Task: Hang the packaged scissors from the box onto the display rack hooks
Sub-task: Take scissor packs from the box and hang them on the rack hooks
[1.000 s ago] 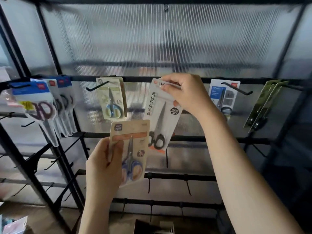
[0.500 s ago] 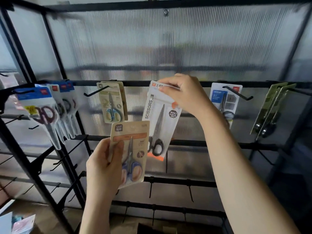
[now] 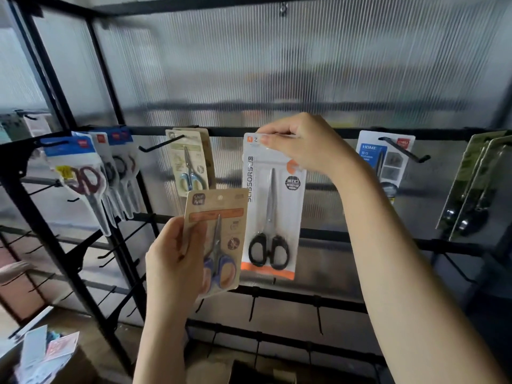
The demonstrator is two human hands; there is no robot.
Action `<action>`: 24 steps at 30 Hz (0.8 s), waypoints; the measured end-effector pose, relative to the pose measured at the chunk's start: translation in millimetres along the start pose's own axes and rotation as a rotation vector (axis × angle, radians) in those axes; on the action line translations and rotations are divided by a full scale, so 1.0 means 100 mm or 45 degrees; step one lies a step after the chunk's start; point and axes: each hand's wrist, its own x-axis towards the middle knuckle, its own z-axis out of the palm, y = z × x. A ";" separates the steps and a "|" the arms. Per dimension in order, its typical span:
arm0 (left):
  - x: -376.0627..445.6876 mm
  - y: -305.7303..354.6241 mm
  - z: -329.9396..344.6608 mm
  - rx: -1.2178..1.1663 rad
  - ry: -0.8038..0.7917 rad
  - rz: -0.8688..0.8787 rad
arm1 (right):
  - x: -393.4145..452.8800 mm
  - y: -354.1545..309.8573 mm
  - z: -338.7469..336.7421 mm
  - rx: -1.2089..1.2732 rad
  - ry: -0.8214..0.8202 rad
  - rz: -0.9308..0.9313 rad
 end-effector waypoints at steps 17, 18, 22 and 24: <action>-0.14 0.04 0.13 -0.013 0.075 -0.018 | 0.00 0.19 0.00 0.129 -0.080 -0.096; -0.12 0.04 0.13 -0.017 0.072 -0.014 | -0.01 0.20 0.00 0.129 -0.096 -0.103; -0.06 0.03 0.11 -0.020 0.045 -0.009 | -0.03 0.17 0.04 0.123 -0.126 -0.115; -0.01 0.00 0.07 -0.016 0.008 -0.010 | -0.01 0.14 0.06 0.136 -0.082 -0.088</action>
